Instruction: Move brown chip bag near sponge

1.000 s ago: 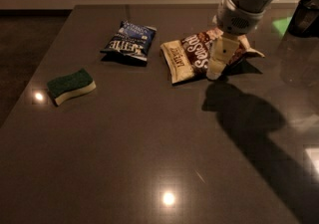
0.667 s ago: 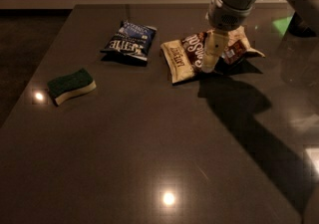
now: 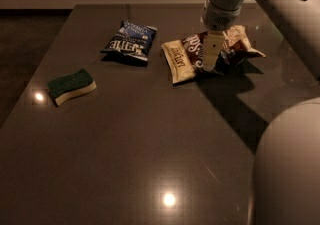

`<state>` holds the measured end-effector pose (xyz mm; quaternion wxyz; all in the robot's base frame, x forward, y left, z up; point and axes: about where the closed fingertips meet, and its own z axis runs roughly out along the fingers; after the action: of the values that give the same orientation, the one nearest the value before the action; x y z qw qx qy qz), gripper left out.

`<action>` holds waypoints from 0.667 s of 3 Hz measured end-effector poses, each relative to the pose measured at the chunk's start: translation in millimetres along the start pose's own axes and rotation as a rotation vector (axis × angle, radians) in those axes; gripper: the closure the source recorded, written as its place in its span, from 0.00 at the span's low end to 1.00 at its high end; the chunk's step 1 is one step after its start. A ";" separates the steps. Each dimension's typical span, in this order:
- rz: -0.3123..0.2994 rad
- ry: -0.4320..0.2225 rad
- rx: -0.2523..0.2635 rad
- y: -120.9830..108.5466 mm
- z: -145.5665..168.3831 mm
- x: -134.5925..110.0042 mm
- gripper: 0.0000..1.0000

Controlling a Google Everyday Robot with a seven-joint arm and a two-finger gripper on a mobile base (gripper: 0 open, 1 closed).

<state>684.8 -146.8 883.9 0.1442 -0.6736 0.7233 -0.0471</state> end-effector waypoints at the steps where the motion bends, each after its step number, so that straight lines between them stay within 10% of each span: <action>1: -0.046 0.029 -0.026 -3.3 9.3 2.7 0.16; 2: -0.087 0.043 -0.034 -2.6 6.3 2.1 0.48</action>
Offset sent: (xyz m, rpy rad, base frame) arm -0.0011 -0.0058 0.0021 -0.0912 0.0381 0.0986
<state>689.0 -148.3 878.3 0.1149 -0.7055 0.6972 -0.0555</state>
